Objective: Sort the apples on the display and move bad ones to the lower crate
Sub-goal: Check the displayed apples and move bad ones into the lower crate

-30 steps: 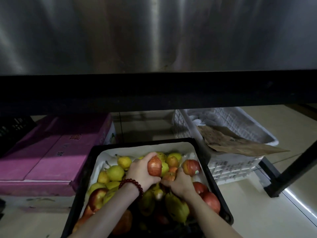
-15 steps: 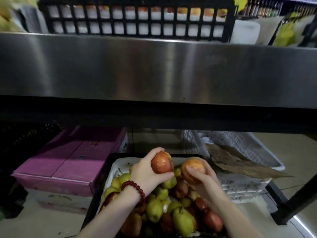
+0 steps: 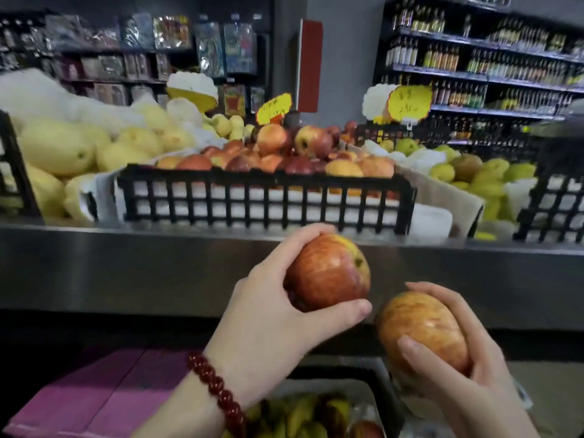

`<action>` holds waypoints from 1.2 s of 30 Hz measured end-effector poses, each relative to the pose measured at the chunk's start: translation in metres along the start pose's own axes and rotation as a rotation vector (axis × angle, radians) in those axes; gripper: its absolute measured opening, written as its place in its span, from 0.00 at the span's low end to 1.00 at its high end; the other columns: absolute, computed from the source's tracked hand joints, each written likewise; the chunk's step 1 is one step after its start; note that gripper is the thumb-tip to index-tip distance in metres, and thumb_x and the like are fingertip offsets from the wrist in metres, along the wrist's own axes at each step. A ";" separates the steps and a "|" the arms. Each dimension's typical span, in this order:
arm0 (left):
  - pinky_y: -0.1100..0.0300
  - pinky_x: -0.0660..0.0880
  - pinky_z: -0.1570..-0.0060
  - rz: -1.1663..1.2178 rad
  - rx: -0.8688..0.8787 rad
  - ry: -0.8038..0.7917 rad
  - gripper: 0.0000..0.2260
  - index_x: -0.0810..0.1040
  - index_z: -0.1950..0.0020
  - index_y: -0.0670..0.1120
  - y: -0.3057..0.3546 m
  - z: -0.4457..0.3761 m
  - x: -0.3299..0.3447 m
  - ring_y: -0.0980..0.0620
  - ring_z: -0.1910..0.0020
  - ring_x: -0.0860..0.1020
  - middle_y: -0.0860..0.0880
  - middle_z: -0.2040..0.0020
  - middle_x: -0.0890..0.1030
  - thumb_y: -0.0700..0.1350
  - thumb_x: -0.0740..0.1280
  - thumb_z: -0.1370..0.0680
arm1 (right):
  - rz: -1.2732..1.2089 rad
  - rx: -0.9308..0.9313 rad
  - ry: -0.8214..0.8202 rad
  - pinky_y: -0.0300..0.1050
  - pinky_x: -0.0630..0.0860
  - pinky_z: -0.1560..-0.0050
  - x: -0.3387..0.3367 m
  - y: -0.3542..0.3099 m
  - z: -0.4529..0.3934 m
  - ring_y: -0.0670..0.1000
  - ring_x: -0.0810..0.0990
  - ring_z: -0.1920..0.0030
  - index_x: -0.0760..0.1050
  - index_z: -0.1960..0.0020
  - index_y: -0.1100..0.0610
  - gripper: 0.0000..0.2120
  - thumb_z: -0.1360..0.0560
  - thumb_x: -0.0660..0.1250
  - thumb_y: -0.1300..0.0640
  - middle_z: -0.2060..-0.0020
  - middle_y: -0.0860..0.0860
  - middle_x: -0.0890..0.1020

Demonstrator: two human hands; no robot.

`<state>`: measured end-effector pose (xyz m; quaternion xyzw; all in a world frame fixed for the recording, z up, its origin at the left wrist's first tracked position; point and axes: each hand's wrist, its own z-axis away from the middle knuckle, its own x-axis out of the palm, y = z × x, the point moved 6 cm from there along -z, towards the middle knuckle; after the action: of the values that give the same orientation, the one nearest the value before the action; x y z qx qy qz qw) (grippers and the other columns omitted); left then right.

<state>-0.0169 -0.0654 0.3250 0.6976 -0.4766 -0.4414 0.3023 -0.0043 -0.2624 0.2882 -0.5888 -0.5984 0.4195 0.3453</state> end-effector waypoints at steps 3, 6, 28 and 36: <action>0.67 0.77 0.48 -0.003 0.018 -0.017 0.30 0.72 0.42 0.69 0.042 -0.048 -0.016 0.66 0.50 0.80 0.66 0.46 0.78 0.54 0.79 0.39 | -0.029 0.007 0.008 0.41 0.82 0.57 0.000 -0.041 -0.040 0.52 0.85 0.58 0.79 0.44 0.44 0.43 0.57 0.78 0.30 0.53 0.50 0.84; 0.66 0.78 0.46 -0.039 0.026 -0.001 0.30 0.72 0.40 0.66 0.070 -0.094 -0.032 0.65 0.49 0.79 0.63 0.45 0.78 0.55 0.79 0.38 | -0.066 0.041 0.029 0.50 0.82 0.53 -0.002 -0.073 -0.079 0.53 0.84 0.52 0.78 0.43 0.44 0.44 0.57 0.79 0.31 0.48 0.48 0.83; 0.58 0.68 0.37 -0.419 -0.470 -0.302 0.37 0.68 0.31 0.54 0.069 -0.259 -0.002 0.47 0.36 0.70 0.46 0.35 0.68 0.58 0.77 0.37 | 0.725 0.388 0.088 0.50 0.77 0.46 -0.054 -0.094 -0.233 0.52 0.79 0.46 0.73 0.38 0.53 0.35 0.40 0.78 0.40 0.49 0.50 0.81; 0.56 0.69 0.37 -0.506 -0.440 -0.353 0.37 0.63 0.28 0.52 0.065 -0.301 0.041 0.47 0.35 0.70 0.46 0.33 0.64 0.58 0.74 0.33 | 0.831 0.499 -0.171 0.39 0.62 0.32 -0.025 -0.056 -0.217 0.50 0.66 0.30 0.59 0.25 0.51 0.41 0.32 0.74 0.46 0.31 0.49 0.69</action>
<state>0.2356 -0.1269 0.4948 0.6250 -0.2279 -0.7072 0.2395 0.1711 -0.2636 0.4300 -0.6404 -0.2203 0.6993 0.2287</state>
